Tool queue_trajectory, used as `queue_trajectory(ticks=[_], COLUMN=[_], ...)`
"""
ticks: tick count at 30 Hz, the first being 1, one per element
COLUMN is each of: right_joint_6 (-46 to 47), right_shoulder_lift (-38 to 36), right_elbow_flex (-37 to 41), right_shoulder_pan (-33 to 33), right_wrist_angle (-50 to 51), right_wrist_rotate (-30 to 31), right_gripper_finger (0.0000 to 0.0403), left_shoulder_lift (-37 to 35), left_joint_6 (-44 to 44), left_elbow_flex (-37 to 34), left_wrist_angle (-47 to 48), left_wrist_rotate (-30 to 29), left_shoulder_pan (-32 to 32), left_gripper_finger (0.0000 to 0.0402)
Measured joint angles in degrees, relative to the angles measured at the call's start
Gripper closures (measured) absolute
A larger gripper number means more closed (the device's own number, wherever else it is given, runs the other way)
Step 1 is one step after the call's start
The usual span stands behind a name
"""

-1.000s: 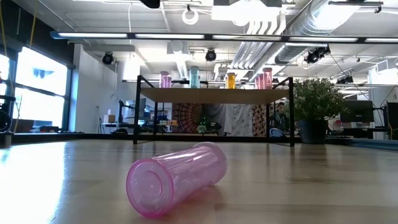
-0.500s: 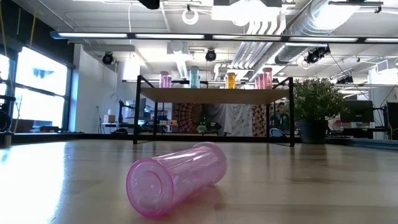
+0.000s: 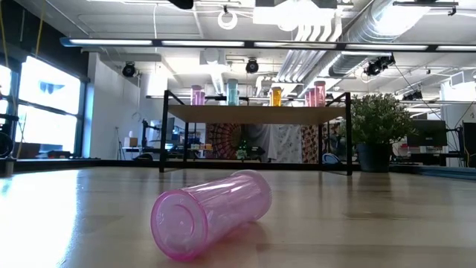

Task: Pick and place medicine bottles onto shelf by color
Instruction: Put the orange pill bottle on the shelf aligned with the other orange pill bottles

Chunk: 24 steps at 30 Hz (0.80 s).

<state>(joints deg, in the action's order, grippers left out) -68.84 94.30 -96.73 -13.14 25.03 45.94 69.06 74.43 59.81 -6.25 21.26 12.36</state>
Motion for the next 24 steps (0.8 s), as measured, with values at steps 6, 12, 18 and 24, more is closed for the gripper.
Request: queue_trajectory(ticks=[6, 12, 18, 24], right_joint_6=[5.3, 11.9, 18.4, 31.3], right_shoulder_lift=[0.0, -0.1, -1.6, -4.4], right_elbow_flex=[0.0, 0.0, 0.0, 0.0], right_shoulder_pan=[-0.1, -0.1, -0.1, 0.9], right_wrist_angle=[0.0, -1.8, -2.1, -2.2], right_wrist_rotate=[4.4, 11.3, 18.1, 19.5], right_gripper_finger=[0.0226, 0.0226, 0.0226, 0.0226], left_shoulder_lift=[-0.1, -0.1, -0.1, -0.1], left_joint_6=[-4.6, -8.0, -14.5, -24.8], left_elbow_flex=[0.0, 0.0, 0.0, 0.0], left_wrist_angle=[0.0, 0.2, -0.9, -1.3], left_wrist_rotate=[0.0, 0.0, 0.0, -1.0], left_shoulder_pan=[0.0, 0.0, 0.8, 2.9], left_gripper_finger=[0.0302, 0.0302, 0.0302, 0.0302])
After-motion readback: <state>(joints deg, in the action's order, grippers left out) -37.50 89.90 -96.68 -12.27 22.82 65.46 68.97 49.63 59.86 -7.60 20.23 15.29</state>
